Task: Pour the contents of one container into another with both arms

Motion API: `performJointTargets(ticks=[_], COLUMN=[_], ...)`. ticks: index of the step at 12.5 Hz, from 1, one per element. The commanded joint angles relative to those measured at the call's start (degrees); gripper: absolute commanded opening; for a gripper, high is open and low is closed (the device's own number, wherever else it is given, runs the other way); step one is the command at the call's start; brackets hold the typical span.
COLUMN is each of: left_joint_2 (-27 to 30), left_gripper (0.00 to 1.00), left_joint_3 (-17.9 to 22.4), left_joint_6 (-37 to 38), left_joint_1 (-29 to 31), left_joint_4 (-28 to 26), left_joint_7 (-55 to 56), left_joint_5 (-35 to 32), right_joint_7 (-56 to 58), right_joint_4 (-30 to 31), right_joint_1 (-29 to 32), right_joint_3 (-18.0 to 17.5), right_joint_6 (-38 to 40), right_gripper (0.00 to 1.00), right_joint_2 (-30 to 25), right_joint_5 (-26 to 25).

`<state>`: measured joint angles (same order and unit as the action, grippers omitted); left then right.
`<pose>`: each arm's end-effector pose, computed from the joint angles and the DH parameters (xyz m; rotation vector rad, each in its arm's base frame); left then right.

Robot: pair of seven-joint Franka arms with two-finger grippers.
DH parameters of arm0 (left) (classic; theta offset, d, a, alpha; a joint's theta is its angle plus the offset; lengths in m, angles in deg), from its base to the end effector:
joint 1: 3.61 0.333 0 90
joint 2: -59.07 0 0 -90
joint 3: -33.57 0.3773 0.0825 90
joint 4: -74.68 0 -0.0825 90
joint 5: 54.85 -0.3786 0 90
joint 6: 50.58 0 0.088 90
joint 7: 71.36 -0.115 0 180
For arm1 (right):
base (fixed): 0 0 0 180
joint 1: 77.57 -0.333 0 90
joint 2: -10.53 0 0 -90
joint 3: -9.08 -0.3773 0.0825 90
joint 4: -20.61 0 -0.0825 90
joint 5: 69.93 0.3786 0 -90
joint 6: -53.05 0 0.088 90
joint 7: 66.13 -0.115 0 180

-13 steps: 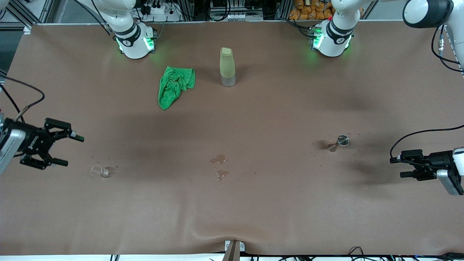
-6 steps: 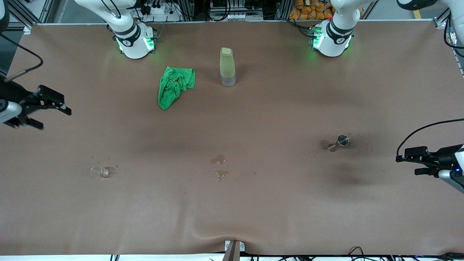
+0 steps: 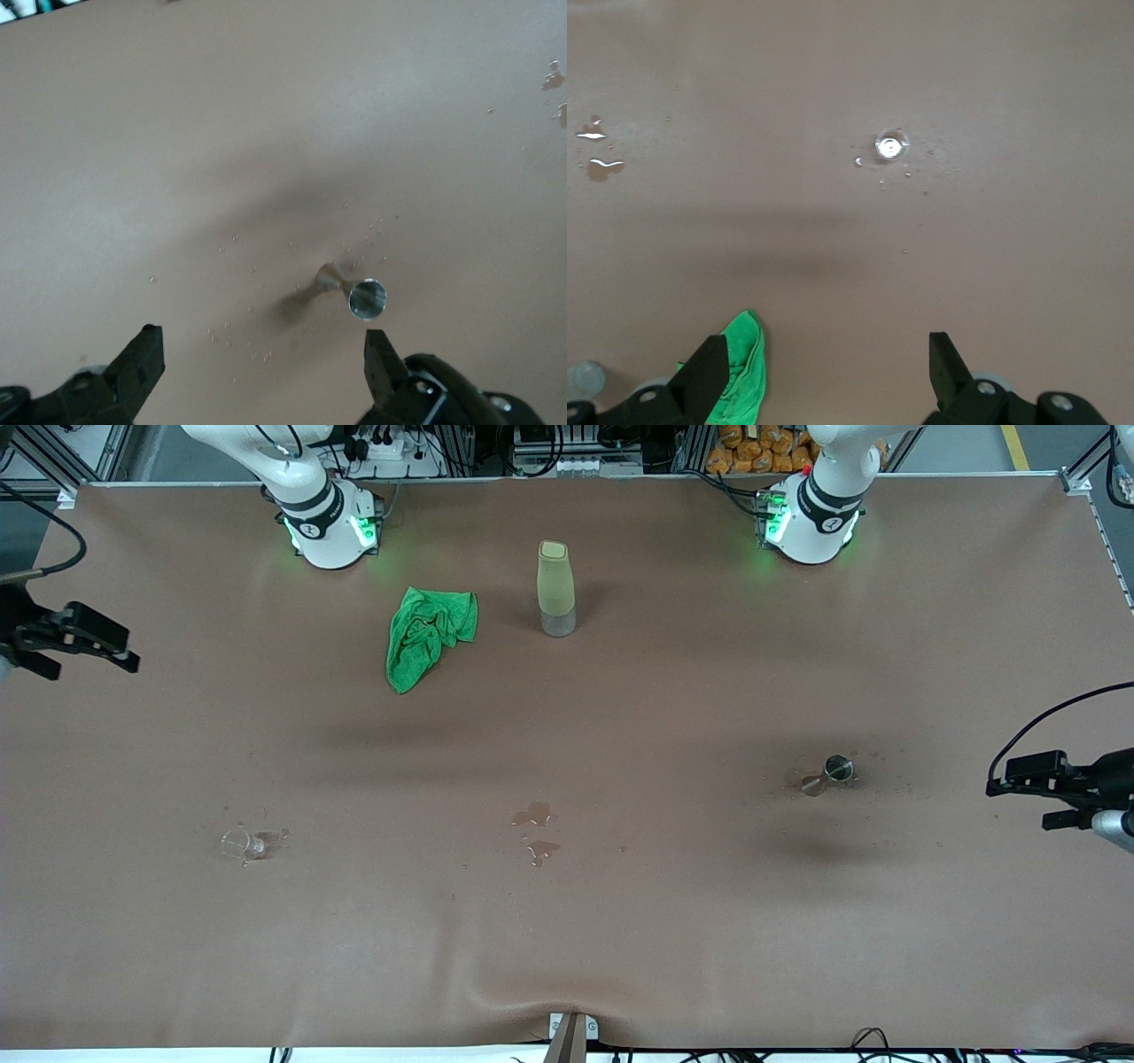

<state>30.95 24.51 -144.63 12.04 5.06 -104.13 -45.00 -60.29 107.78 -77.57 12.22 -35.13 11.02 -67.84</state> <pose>0.7104 0.0924 0.5433 2.8259 -0.6074 0.0417 0.5491 -0.0257 0.6934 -3.1055 -0.0752 -0.0184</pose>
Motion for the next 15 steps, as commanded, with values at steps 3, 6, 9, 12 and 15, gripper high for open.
performJointTargets(ticks=[3, 6, 9, 12, 15], left_joint_2=[6.9, 11.3, 15.8, 22.0, 25.0], left_gripper=[1.0, 1.0, 1.0, 1.0, 1.0], left_joint_3=[-0.1, 0.4, 0.4, 1.3, 3.3], left_joint_6=[3.2, 3.9, 6.7, 7.2, 7.2], left_joint_1=[-7.1, -11.8, -12.9, -11.3, -10.4], left_joint_4=[-1.8, -3.1, -5.2, -10.0, -14.5], left_joint_7=[14.6, 29.4, 34.6, 34.0, 33.7], left_joint_5=[-10.9, -11.5, -11.4, -12.0, -12.6], right_joint_7=[-1.7, -4.9, -4.8, -4.7, -4.8], right_joint_4=[1.5, 1.2, 1.2, 0.3, 0.5], right_joint_1=[-1.1, -0.9, -0.9, -1.0, -1.4], right_joint_3=[0.9, 0.8, 0.8, 0.7, 0.4], right_joint_6=[0.8, 2.6, 2.0, 1.6, 0.6], right_gripper=[1.0, 1.0, 1.0, 1.0, 1.0], right_joint_2=[-2.1, -1.9, -1.8, -1.7, -1.6], right_joint_5=[-1.6, -1.0, -1.0, -0.7, -0.7])
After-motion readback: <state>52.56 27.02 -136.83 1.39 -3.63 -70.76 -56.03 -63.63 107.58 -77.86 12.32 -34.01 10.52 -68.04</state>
